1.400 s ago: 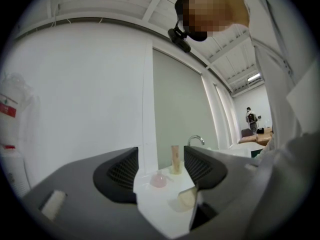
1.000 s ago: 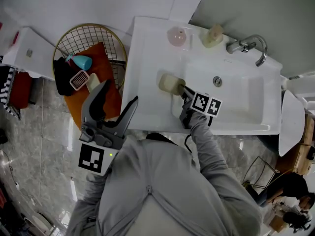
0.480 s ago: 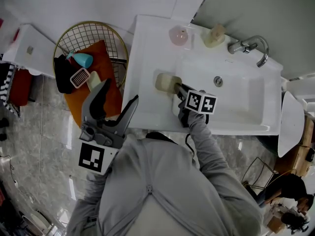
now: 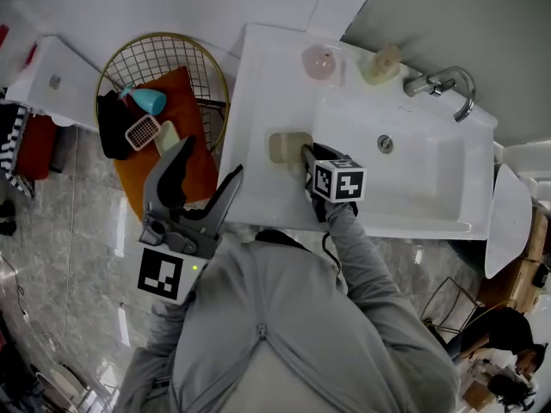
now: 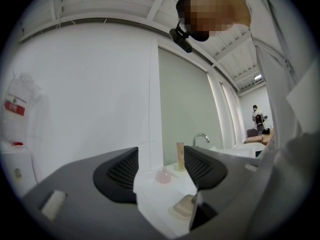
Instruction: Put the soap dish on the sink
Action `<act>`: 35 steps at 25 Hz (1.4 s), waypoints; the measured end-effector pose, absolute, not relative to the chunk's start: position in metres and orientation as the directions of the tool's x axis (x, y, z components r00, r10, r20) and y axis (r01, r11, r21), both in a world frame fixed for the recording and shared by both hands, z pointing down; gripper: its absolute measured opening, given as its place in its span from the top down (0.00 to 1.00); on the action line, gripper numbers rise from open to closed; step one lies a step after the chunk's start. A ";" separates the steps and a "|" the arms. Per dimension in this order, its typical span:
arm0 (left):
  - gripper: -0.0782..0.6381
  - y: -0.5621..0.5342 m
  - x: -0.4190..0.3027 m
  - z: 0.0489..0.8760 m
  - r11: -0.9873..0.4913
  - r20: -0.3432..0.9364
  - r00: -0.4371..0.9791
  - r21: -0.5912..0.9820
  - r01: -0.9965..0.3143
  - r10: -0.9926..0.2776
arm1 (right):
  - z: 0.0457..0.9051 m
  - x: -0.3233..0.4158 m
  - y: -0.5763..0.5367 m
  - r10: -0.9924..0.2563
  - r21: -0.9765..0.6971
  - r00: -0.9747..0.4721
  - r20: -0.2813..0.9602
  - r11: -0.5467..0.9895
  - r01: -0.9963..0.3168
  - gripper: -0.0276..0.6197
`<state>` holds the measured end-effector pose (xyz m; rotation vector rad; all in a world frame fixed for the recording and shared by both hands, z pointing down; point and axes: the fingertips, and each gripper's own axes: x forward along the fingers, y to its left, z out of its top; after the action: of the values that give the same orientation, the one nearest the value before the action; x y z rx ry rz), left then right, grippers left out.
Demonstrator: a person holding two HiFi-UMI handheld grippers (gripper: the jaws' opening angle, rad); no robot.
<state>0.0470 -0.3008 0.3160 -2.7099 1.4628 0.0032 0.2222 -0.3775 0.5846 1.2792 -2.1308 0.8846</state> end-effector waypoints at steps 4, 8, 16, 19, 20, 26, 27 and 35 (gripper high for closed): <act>0.45 -0.303 0.045 0.317 -0.548 -0.031 0.550 -0.047 -0.835 -0.835 | 0.585 0.221 -0.379 -0.579 -0.258 -0.426 0.695 0.353 -0.899 0.87; 0.45 -0.304 0.047 0.316 -0.552 -0.034 0.554 -0.049 -0.832 -0.832 | 0.584 0.221 -0.380 -0.587 -0.262 -0.429 0.686 0.351 -0.899 0.87; 0.45 -0.307 0.047 0.317 -0.558 -0.029 0.559 -0.050 -0.829 -0.828 | 0.578 0.228 -0.383 -0.616 -0.300 -0.438 0.655 0.320 -0.899 0.82; 0.45 -0.307 0.049 0.317 -0.564 -0.029 0.566 -0.050 -0.824 -0.824 | 0.570 0.234 -0.384 -0.641 -0.301 -0.428 0.637 0.305 -0.904 0.82; 0.45 -0.308 0.050 0.317 -0.567 -0.029 0.569 -0.050 -0.822 -0.822 | 0.565 0.235 -0.385 -0.651 -0.302 -0.426 0.629 0.301 -0.905 0.82; 0.45 -0.309 0.055 0.316 -0.589 -0.036 0.591 -0.047 -0.807 -0.806 | 0.530 0.244 -0.385 -0.714 -0.323 -0.426 0.556 0.286 -0.902 0.82; 0.45 -0.309 0.056 0.316 -0.594 -0.036 0.595 -0.047 -0.803 -0.803 | 0.522 0.246 -0.385 -0.727 -0.323 -0.424 0.540 0.286 -0.902 0.82; 0.45 -0.309 0.062 0.315 -0.625 -0.044 0.627 -0.049 -0.779 -0.778 | 0.459 0.255 -0.373 -0.827 -0.325 -0.399 0.396 0.280 -0.903 0.82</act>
<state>0.0625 -0.3092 0.3150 -2.7761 1.3304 0.0280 0.2545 -0.3730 0.4589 1.6293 -2.3897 0.7644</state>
